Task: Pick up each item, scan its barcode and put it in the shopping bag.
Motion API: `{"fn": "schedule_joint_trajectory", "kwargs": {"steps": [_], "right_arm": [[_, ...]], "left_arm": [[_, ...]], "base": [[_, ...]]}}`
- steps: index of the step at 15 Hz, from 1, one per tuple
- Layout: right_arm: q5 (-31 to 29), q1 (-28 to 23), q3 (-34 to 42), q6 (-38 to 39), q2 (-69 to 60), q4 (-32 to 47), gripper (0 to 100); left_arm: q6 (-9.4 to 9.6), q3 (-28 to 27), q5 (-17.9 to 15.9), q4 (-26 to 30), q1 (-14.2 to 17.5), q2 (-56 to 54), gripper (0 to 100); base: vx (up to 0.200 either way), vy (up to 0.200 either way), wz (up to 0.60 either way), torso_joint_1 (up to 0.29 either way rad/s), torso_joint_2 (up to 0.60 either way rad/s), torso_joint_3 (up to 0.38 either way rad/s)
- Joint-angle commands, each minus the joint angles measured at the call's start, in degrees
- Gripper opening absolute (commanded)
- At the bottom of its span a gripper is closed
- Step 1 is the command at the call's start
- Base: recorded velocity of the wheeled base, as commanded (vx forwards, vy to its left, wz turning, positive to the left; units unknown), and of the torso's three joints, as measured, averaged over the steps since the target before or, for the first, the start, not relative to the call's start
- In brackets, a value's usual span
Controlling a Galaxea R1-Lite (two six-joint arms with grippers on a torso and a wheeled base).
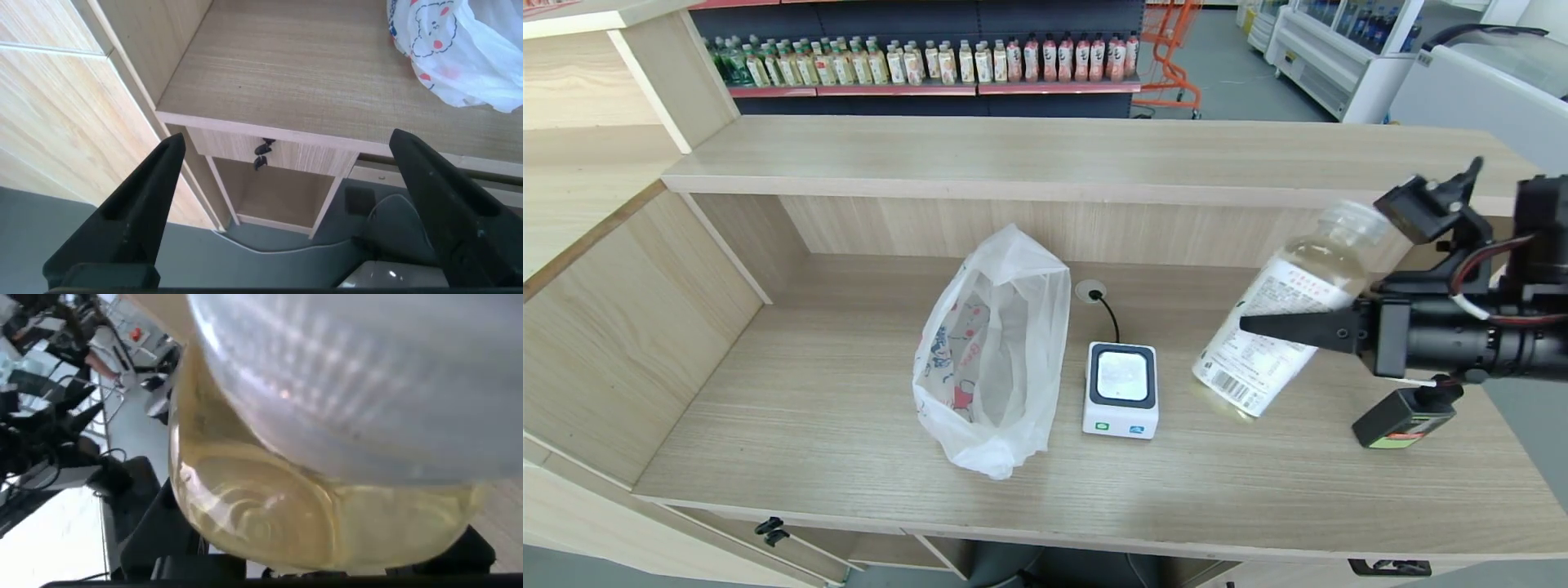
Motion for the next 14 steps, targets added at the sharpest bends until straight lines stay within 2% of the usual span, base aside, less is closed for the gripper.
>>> {"fn": "schedule_joint_trajectory", "kwargs": {"steps": [1,2,4,14], "right_arm": [[4.79,2.23,-0.24,0.37,-6.85,0.81,0],[6.64,3.37,0.82,0.28,-7.29,0.81,0],[6.46,5.92,2.05,0.28,-7.11,0.9,0],[6.55,9.7,4.16,2.39,-8.6,2.65,0]], "left_arm": [[-0.01,0.0,0.01,0.04,0.01,-0.02,100],[-0.01,0.0,0.01,-0.05,0.01,-0.02,100],[-0.01,0.0,0.01,-0.05,0.01,-0.02,100],[-0.01,0.0,0.01,-0.05,0.01,-0.02,100]], "base": [[0.0,0.0,0.0,0.0,0.0,0.0],[0.0,0.0,0.0,0.0,0.0,0.0],[0.0,0.0,0.0,0.0,0.0,0.0],[0.0,0.0,0.0,0.0,0.0,0.0]]}}
